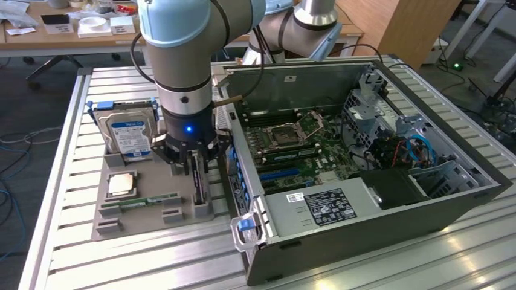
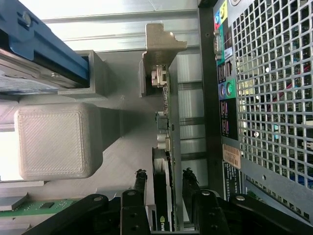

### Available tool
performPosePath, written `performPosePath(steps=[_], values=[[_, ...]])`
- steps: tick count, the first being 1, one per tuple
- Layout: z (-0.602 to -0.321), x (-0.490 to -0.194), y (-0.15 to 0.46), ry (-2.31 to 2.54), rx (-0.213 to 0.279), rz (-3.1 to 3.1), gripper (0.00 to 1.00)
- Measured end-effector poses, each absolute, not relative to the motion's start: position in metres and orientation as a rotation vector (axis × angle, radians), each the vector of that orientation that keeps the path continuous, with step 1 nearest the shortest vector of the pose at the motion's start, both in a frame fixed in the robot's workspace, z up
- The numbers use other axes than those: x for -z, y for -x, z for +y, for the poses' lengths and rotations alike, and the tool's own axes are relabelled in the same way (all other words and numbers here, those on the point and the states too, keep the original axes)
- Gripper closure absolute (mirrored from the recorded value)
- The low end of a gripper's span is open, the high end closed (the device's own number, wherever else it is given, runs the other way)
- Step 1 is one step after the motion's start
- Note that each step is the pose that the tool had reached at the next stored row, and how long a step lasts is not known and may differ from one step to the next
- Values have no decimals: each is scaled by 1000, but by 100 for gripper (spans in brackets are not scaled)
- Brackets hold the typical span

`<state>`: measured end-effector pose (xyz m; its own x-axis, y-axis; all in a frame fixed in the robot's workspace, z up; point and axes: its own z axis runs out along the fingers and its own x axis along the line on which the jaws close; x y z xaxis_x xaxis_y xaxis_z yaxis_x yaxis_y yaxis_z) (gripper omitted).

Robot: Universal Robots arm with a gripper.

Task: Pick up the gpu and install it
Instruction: 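Pick up the gpu and move the gpu toward the slot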

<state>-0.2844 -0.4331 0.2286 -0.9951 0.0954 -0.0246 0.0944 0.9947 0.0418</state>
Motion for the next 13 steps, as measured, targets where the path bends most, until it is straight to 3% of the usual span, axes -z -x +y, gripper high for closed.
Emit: performPosePath(steps=[8,9,13], values=[[-433,-229,284,-148,-63,3111,58],[-433,-229,284,-148,-63,3111,65],[-433,-229,284,-148,-63,3111,65]])
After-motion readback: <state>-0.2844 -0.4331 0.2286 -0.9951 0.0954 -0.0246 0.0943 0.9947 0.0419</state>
